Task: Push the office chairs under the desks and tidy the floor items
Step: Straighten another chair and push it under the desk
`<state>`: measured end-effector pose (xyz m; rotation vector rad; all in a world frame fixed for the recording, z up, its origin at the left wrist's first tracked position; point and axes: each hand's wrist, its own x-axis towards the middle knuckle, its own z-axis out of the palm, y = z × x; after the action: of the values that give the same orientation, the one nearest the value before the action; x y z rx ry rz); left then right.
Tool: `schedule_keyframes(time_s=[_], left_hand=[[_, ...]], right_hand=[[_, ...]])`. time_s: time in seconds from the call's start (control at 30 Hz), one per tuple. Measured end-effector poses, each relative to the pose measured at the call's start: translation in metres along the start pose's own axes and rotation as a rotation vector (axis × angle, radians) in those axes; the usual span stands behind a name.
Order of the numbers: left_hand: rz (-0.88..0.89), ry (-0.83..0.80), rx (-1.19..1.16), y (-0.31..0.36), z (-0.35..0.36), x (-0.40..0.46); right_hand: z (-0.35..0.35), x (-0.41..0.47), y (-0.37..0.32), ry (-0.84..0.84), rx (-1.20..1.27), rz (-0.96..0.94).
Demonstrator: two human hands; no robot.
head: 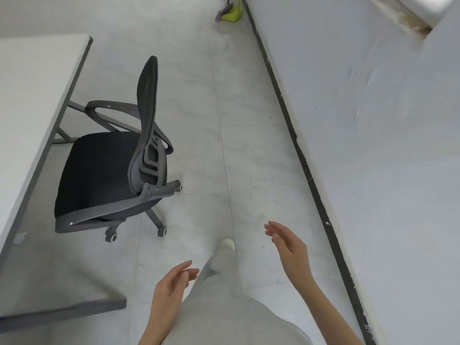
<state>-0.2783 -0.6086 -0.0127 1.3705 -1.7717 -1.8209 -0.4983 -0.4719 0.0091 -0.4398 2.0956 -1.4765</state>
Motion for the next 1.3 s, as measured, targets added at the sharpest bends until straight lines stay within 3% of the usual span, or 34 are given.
schedule_keyframes(time_s=[0.37,0.5,0.67,0.8,0.93,1.07,1.2,1.3], left_hand=[[0.244,-0.216,0.089,0.222,0.083,0.279],[0.219,-0.118,0.06,0.243,0.101,0.341],[0.068,0.244,-0.038,0.244,0.119,0.383],[-0.067,0.572,-0.157,0.255,0.131,0.39],[-0.114,0.878,-0.198,0.278,0.124,0.396],[-0.123,1.145,-0.111,0.294,0.091,0.403],[-0.15,1.279,0.308,0.283,0.047,0.406],[-0.298,1.138,0.736,0.263,0.019,0.409]], right_hand=[[-0.029,0.194,-0.026,0.132,0.025,0.143],[-0.032,0.299,-0.048,0.007,-0.061,0.095],[0.0,0.464,-0.123,-0.389,-0.204,-0.083],[0.066,0.559,-0.204,-0.76,-0.254,-0.26],[0.147,0.597,-0.259,-1.034,-0.283,-0.489],[0.223,0.602,-0.28,-1.204,-0.439,-0.904],[0.291,0.598,-0.274,-1.265,-0.591,-1.407],[0.33,0.601,-0.262,-1.36,-0.797,-1.609]])
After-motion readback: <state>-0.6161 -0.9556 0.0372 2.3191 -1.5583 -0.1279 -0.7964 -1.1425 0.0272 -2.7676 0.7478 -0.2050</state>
